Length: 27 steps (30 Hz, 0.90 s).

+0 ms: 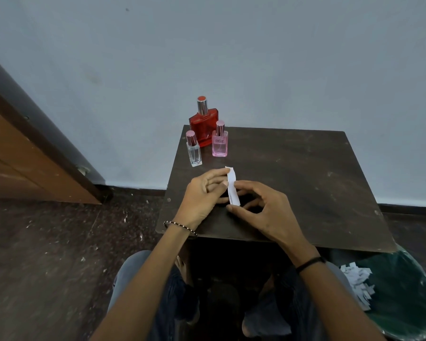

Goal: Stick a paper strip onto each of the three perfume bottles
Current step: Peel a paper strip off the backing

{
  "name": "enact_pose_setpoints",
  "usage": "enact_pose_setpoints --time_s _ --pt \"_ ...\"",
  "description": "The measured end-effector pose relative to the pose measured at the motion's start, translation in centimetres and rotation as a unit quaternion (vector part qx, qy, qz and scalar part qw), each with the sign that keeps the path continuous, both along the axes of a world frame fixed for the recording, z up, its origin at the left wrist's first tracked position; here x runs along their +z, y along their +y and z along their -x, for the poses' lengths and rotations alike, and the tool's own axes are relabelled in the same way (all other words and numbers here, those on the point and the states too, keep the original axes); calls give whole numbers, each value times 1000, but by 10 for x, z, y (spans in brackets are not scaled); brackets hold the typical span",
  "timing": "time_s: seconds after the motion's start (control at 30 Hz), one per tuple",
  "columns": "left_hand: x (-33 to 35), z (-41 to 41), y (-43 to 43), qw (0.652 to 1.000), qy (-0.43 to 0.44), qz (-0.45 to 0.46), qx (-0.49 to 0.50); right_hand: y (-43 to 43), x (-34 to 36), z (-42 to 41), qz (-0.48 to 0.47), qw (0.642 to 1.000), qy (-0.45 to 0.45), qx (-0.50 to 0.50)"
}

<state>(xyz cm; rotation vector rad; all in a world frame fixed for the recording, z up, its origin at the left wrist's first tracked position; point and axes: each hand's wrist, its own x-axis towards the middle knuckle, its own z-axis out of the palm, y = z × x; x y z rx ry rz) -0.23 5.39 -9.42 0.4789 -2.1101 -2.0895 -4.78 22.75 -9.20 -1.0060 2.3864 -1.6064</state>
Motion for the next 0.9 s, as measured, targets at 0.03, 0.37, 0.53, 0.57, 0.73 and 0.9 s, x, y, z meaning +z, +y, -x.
enact_pose_setpoints --time_s 0.03,0.37,0.53,0.57,0.73,0.9 --pt "0 0 0 1000 -2 -6 0 0 0 0 2 1000 -9 -1" --pt "7 -4 -4 999 -1 -34 -26 0 5 -3 10 999 -40 -1" --pt "5 -4 -5 999 9 -18 -45 0 6 -3 11 999 -39 -17" --pt "4 -4 -5 999 9 -15 -47 0 5 -2 12 999 -40 -19" --pt "4 -4 -6 998 7 -30 -50 0 3 -2 2 998 -27 -58" --pt "8 -3 -2 998 1 -46 -33 0 2 -1 -27 998 6 -65"
